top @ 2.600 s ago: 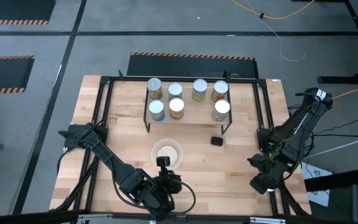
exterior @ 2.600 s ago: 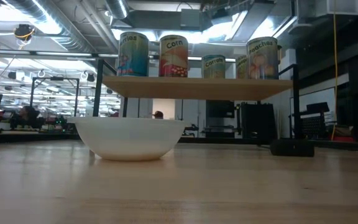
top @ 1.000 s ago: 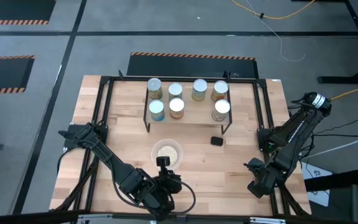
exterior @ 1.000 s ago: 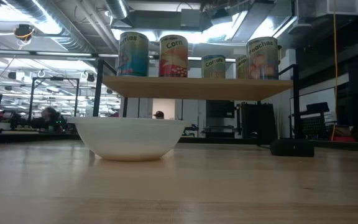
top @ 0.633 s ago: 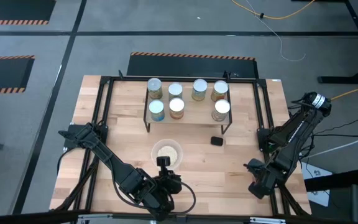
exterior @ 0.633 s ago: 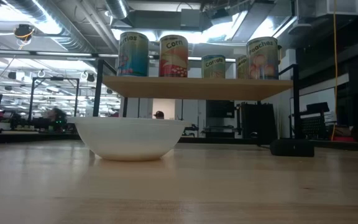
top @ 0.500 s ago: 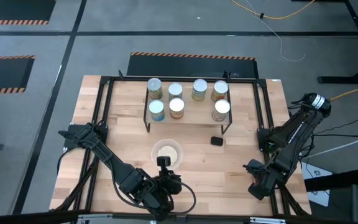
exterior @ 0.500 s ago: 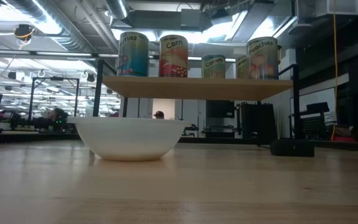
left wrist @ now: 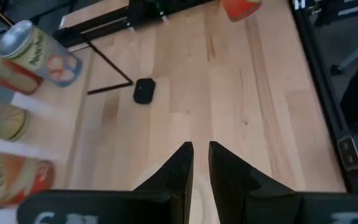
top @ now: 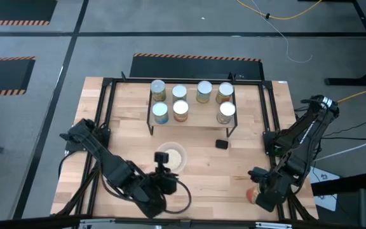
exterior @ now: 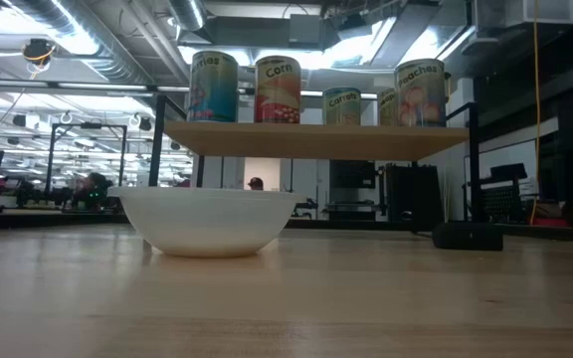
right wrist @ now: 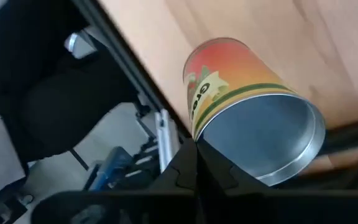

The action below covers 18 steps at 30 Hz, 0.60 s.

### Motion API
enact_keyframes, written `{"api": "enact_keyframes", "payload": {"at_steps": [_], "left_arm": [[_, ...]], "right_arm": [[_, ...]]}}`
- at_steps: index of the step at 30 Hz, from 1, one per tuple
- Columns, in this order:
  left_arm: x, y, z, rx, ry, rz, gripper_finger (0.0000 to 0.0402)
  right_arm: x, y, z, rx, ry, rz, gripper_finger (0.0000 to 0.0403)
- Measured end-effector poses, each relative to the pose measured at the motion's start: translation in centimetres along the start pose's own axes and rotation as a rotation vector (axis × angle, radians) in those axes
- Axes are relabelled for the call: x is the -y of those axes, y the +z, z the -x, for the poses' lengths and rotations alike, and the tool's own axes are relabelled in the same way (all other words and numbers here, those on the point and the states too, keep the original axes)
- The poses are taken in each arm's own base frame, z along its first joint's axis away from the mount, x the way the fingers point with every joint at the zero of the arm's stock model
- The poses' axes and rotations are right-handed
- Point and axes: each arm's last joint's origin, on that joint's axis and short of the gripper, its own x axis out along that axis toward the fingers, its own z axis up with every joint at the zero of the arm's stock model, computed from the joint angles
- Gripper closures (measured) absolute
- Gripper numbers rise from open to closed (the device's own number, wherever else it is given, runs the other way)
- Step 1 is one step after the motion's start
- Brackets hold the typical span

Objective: Pick and place cans onto a shelf
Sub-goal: Put the canned green beans on the shelf

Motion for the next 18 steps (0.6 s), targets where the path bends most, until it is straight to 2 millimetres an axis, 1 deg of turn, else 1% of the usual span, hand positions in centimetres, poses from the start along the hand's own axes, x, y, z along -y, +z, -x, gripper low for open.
{"api": "enact_keyframes", "payload": {"at_steps": [6,10,14,16,18], "left_arm": [[-2.8,-0.5,3.6,-0.028,-0.034,0.006,0.0358],[-3.7,-0.6,4.9,-0.017,-0.039,0.001,0.0358],[-3.7,-0.7,4.9,-0.007,-0.02,-0.016,0.0358],[-3.3,-1.1,4.0,-0.016,-0.013,-0.019,0.0358],[-2.7,-1.8,2.5,-0.045,-0.014,-0.03,0.0358]], "right_arm": [[-1.6,0.4,2.4,0.088,0.087,0.062,0.0402],[-2.5,1.2,4.2,0.17,0.147,0.122,0.0402],[-3.4,2.5,6.4,0.268,0.199,0.211,0.0402],[-3.8,3.1,7.6,0.314,0.222,0.262,0.0402],[-4.1,3.9,8.8,0.364,0.24,0.312,0.0402]]}}
